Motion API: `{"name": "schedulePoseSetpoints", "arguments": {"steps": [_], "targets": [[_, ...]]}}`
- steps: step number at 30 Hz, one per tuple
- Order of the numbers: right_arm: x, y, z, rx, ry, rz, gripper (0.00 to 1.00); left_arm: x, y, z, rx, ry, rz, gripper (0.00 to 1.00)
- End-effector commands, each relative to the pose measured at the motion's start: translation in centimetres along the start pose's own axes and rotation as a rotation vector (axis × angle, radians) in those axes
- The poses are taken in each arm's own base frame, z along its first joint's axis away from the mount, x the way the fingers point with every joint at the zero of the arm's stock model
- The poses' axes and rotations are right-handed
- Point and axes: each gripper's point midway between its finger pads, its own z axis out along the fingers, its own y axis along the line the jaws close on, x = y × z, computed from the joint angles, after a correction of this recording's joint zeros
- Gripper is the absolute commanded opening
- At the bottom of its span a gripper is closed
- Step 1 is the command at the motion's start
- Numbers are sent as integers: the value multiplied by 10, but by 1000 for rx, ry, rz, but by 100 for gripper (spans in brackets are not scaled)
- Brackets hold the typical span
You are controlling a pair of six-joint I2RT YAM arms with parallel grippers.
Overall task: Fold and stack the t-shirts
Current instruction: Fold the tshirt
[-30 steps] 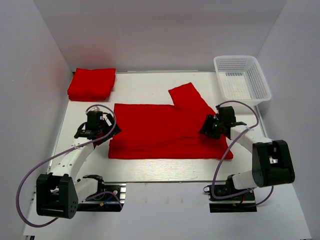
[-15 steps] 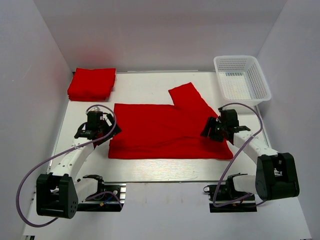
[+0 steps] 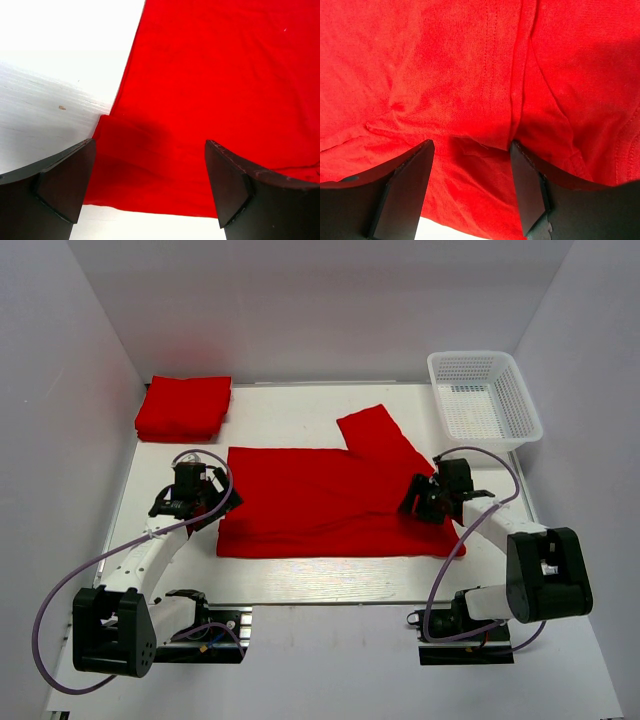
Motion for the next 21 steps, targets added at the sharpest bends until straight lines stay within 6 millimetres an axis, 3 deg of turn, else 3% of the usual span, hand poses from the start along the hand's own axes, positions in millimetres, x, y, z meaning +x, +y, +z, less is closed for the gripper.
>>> {"name": "schedulePoseSetpoints", "arguments": {"steps": [1,5,7,15,21], "targets": [[-10,4,5,-18,-24,-11,69,-4,0,-3,5,-25,-1,100],[-16,10,6,-42,-34,-20,72,-4,0,-3,5,-25,-1,100],[-20,11,5,-43,-39,-17,90,-4,0,-3,5,-25,-1,100],[-22,13,8,-50,-39,-14,90,-2,1,-1,0,-17,-1,100],[-35,29,1,-114,-77,-43,90,-4,0,-1,5,-25,-1,100]]}}
